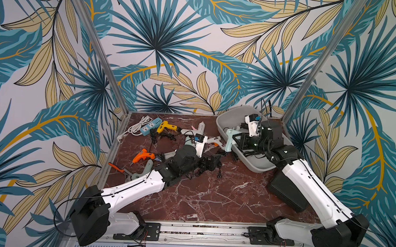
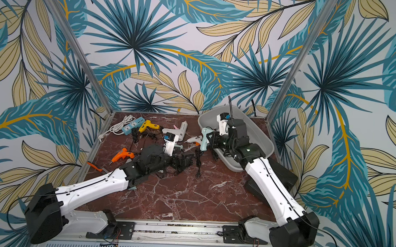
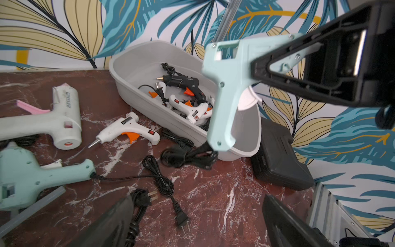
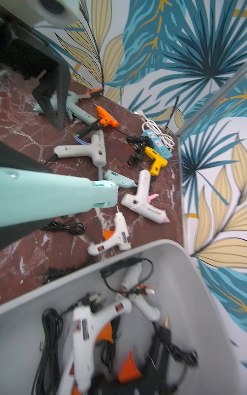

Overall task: Put the hot melt glue gun into the storage box
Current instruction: Pick up the hot melt adhesive gun from the center of the board, then place the hot melt adhesive gun in the storage box.

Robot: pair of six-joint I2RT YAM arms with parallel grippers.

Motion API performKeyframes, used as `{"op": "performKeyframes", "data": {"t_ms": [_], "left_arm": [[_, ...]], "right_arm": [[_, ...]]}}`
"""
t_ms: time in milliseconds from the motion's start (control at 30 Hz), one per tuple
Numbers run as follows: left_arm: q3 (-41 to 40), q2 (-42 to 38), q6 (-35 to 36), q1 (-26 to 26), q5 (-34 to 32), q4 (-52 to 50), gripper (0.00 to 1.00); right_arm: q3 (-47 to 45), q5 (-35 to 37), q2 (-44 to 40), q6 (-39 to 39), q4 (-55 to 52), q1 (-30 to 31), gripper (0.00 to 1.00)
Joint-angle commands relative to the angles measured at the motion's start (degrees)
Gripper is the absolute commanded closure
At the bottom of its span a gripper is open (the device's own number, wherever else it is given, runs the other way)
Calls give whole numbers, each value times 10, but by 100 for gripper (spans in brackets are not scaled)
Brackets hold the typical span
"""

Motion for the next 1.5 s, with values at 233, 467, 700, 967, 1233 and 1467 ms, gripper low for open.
{"op": "performKeyframes", "data": {"t_ms": [233,467,700,967,1233,1467], "left_arm": [[-69,-62,-15,2,-93,50,0],[-84,-52,-23,1,-95,66,0],[-86,-37,-32,2,-88,70,0],[-89,-33,-34,1,-86,70,0],[-92,-32,-34,2,-82,68,0],[-93,-30,-32,1,-80,68,0]], "right_arm": [[178,339,48,-124,-118,0,100],[224,536,121,-156,-179,-5,100],[226,616,198,-136,-207,-28,100],[245,635,295,-122,-211,-57,100],[260,651,384,-111,-202,-86,100],[267,657,448,-117,-188,-119,100]]}}
